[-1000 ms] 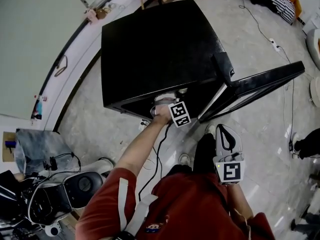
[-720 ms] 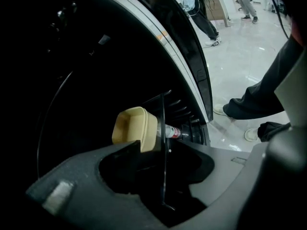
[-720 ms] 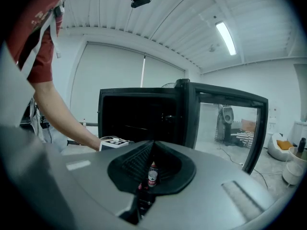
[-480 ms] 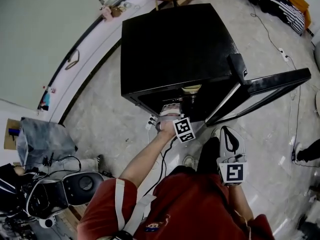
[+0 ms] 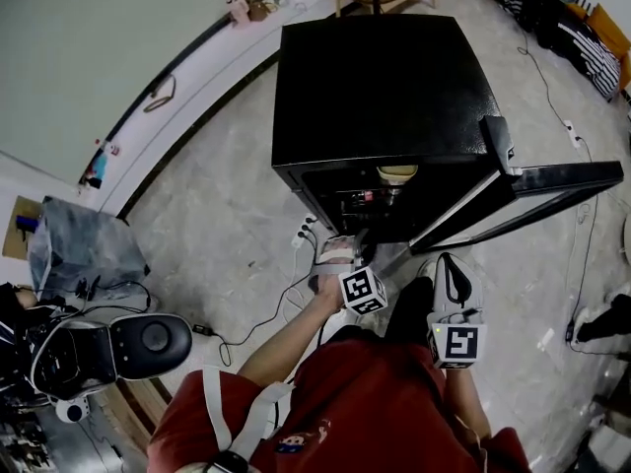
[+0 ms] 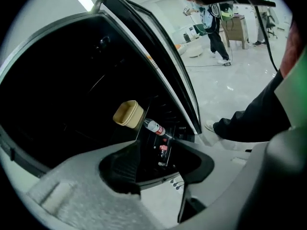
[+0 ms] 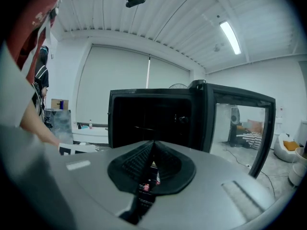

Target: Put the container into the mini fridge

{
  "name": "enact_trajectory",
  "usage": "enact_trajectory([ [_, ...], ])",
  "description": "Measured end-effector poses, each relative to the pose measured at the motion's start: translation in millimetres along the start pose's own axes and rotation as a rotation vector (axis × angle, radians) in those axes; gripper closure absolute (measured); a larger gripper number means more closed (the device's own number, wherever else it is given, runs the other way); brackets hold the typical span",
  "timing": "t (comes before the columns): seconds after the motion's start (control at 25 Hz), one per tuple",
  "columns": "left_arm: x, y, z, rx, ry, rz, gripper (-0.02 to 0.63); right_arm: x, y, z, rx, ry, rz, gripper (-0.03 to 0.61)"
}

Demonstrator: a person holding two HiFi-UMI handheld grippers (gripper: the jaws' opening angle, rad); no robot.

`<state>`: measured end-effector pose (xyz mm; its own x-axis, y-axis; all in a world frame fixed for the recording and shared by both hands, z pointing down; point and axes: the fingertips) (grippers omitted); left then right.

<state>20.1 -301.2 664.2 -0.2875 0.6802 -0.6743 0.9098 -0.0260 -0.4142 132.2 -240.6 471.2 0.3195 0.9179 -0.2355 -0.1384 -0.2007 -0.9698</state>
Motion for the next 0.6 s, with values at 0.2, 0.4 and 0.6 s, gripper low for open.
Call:
enact_trajectory([
  [0.2,31.8,-11.5,-6.6,0.14,0.046,-0.009,0.407,1.8,-1.3,6.6,0.008,0.014,-0.003,0.577],
  [0.4,63.0,-14.7,0.1,0.327,0.095,-0.078,0.423,3.4,-13.4,13.9,0.022,0.044,-0.004,0.577],
  [0.6,90.2,-17.5,15.3,0.417,0.159,-0.144,0.456,-4.3,-12.2,24.7,0.035,0.072,-0.001,0.577],
])
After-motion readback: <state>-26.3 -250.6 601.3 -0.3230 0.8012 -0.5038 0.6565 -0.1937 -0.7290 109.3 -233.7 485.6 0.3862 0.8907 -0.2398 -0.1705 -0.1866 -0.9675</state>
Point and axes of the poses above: the fingertips, and each gripper's own axes: x backward along the fingers, z to its left, y out of its top, and after that the axes turned 5 degrees about y, right-handed
